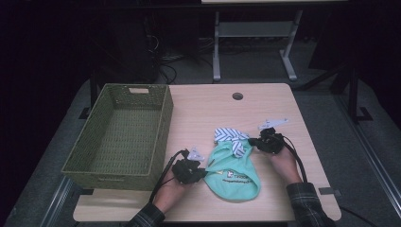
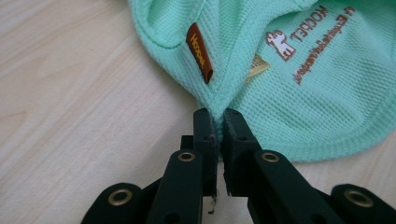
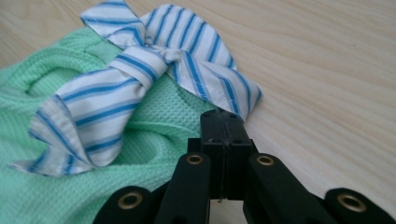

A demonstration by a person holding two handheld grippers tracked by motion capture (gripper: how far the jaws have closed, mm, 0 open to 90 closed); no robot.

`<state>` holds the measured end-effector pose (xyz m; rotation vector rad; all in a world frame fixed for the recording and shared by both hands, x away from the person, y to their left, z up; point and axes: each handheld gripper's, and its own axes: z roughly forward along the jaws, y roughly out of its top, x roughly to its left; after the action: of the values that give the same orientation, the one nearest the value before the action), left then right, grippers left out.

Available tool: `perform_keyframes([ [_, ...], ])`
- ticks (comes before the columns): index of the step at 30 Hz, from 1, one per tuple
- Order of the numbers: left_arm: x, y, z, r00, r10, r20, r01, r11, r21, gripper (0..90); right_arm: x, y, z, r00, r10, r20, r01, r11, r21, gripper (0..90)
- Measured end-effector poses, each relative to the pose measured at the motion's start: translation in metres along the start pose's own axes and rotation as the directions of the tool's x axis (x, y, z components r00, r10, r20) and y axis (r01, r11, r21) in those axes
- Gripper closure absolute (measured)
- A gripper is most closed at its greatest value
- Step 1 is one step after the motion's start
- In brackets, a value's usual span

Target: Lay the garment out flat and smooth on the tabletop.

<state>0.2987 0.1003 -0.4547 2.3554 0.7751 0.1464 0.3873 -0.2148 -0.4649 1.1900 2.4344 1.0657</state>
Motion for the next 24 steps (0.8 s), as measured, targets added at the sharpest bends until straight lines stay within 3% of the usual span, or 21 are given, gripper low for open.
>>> perform_keyframes([
  [2,-0.001,0.0,0.002,1.0,0.0,-0.001,0.0,1.0,-0.008,81.9,-0.001,-0.002,0.001,0.9999,0.009,-0.007,-0.009,0.9999,0.005,88.1],
  [8,-0.001,0.004,-0.002,0.9999,-0.007,0.015,0.008,0.9986,-0.052,55.5,0.001,0.001,-0.008,0.9998,0.022,-0.003,-0.022,0.9995,-0.024,73.8],
  [11,0.001,0.01,-0.006,0.9998,-0.015,0.015,0.016,0.9972,-0.073,50.1,0.0,0.002,-0.015,0.9999,0.013,-0.002,-0.013,0.999,-0.042,70.0],
  [15,0.008,0.022,-0.009,0.9996,-0.023,0.015,0.024,0.9956,-0.091,47.2,-0.001,0.004,-0.022,0.9998,0.019,-0.009,-0.019,0.9965,-0.081,64.8],
  [22,0.028,0.046,-0.008,0.9991,-0.042,-0.001,0.041,0.9913,-0.125,44.2,-0.005,0.015,-0.025,0.9994,0.006,-0.034,-0.009,0.9962,-0.086,59.0],
  [24,0.037,0.055,-0.006,0.999,-0.045,-0.006,0.044,0.9899,-0.135,44.0,-0.007,0.018,-0.022,0.9992,0.001,-0.04,-0.003,0.998,-0.064,57.1],
])
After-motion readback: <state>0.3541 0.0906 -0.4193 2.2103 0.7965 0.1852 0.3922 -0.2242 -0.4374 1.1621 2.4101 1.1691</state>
